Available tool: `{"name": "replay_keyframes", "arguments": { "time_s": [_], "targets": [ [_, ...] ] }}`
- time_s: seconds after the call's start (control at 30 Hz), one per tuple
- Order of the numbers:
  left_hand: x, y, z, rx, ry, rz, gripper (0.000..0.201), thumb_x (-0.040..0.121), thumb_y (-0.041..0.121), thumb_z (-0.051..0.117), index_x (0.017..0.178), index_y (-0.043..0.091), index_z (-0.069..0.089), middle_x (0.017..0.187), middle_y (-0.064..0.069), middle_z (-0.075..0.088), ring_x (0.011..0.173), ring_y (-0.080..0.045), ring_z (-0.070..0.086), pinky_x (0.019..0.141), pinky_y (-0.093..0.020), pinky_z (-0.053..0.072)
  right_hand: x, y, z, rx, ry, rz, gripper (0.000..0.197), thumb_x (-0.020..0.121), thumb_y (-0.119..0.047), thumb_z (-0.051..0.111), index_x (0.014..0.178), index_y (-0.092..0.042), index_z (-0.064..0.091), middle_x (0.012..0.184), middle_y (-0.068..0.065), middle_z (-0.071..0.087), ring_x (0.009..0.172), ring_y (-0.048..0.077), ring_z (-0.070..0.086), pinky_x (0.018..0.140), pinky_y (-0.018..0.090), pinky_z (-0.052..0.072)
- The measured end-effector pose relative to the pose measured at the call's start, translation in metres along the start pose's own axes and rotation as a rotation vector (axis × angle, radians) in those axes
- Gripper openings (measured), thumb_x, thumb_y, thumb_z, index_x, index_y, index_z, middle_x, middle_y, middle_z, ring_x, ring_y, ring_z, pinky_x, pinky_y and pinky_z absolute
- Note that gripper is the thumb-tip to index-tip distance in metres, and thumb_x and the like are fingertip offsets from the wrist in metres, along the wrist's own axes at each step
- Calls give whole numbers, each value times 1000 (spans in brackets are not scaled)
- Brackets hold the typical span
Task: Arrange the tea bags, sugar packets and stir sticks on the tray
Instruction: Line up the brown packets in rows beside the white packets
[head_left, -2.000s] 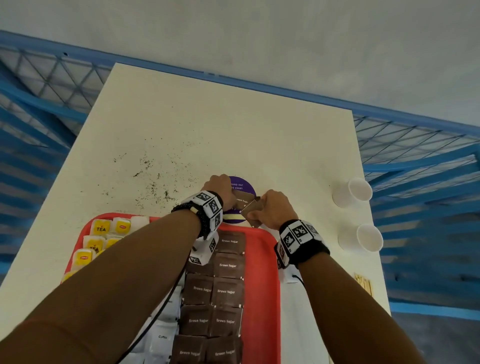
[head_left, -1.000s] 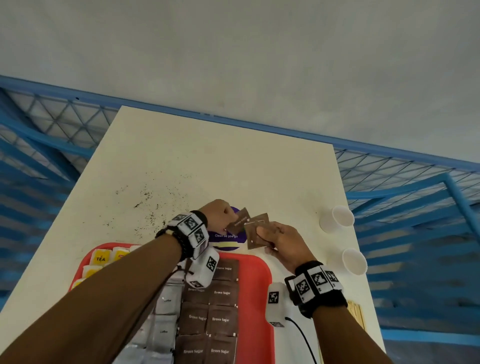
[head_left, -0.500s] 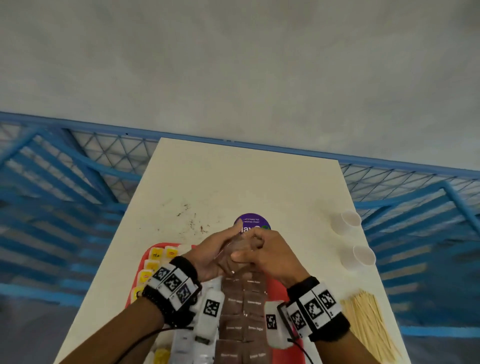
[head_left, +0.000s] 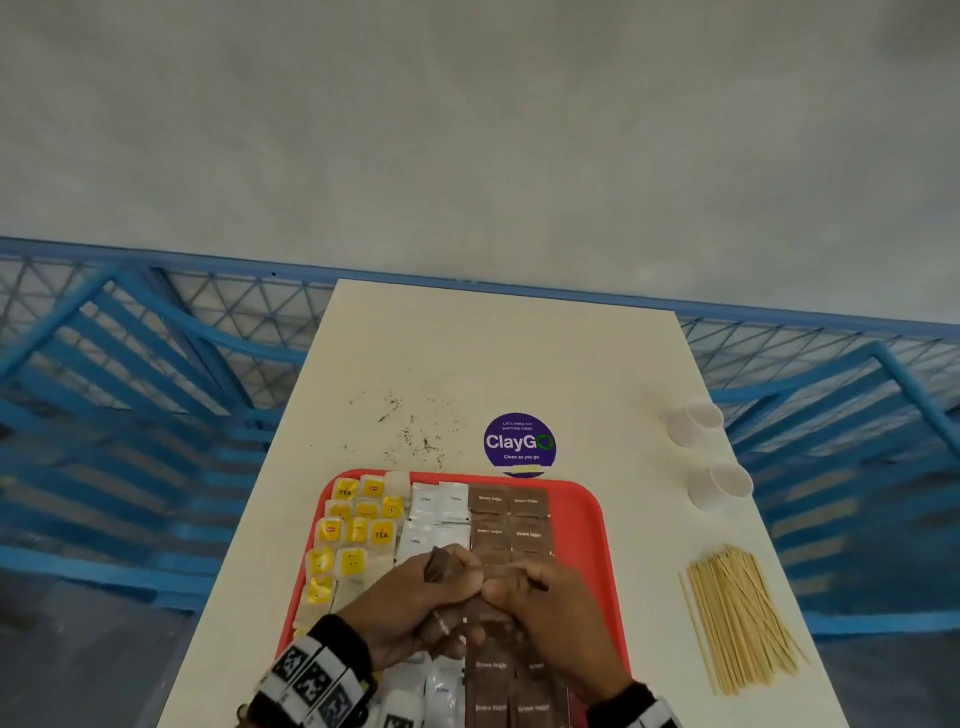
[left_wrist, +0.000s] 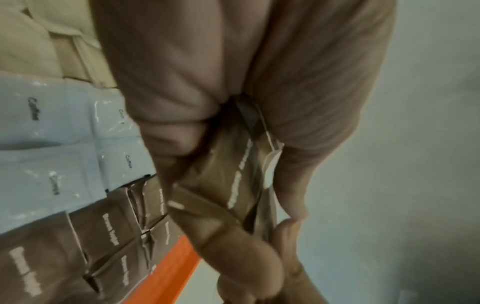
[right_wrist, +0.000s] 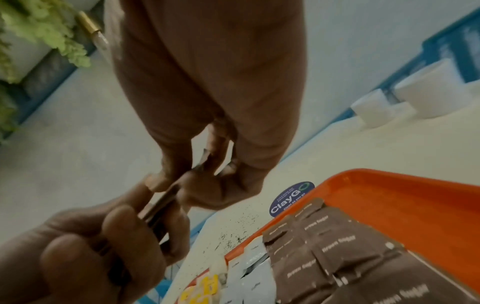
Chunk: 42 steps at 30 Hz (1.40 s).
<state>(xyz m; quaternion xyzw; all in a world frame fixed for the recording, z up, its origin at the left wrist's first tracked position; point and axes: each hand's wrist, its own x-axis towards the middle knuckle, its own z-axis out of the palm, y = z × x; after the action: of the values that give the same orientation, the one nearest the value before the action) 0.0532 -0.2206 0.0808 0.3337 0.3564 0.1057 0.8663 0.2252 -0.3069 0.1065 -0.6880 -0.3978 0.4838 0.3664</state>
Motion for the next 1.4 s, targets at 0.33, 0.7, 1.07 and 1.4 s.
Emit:
{"name": "replay_keyframes", "arguments": {
  "time_s": [0.33, 0.7, 1.07, 1.4],
  "targets": [
    [-19, -11, 10, 276, 135, 110, 22, 87, 22, 75, 94, 4, 63, 74, -18, 67, 65, -32, 66, 45, -26, 50, -20, 15, 3, 297, 28, 184, 28, 80, -39, 76, 75, -11, 73, 68, 10, 71, 57, 21, 62, 57, 32, 54],
    [-26, -37, 0, 203, 178, 33, 19, 88, 22, 70, 86, 3, 65, 75, -25, 64, 56, -30, 65, 41, -25, 46, -47, 39, 2, 87, -173, 80, 22, 82, -16, 78, 69, -5, 64, 63, 11, 66, 57, 12, 56, 56, 25, 44],
    [-17, -48, -6, 139, 199, -43, 23, 92, 24, 67, 95, 1, 66, 85, -22, 68, 63, -32, 66, 45, -26, 49, -29, 55, -5, 142, -58, 177, 12, 86, -18, 76, 78, -9, 75, 66, -1, 69, 56, 7, 56, 57, 20, 44],
    [-30, -51, -37, 6, 346, -81, 34, 97, 25, 59, 109, -7, 61, 102, -36, 65, 70, -30, 65, 51, -28, 52, 24, 78, 1, 88, 97, 362, 18, 89, -10, 71, 77, 4, 72, 46, -8, 59, 34, 0, 43, 35, 13, 32]
  ]
}}
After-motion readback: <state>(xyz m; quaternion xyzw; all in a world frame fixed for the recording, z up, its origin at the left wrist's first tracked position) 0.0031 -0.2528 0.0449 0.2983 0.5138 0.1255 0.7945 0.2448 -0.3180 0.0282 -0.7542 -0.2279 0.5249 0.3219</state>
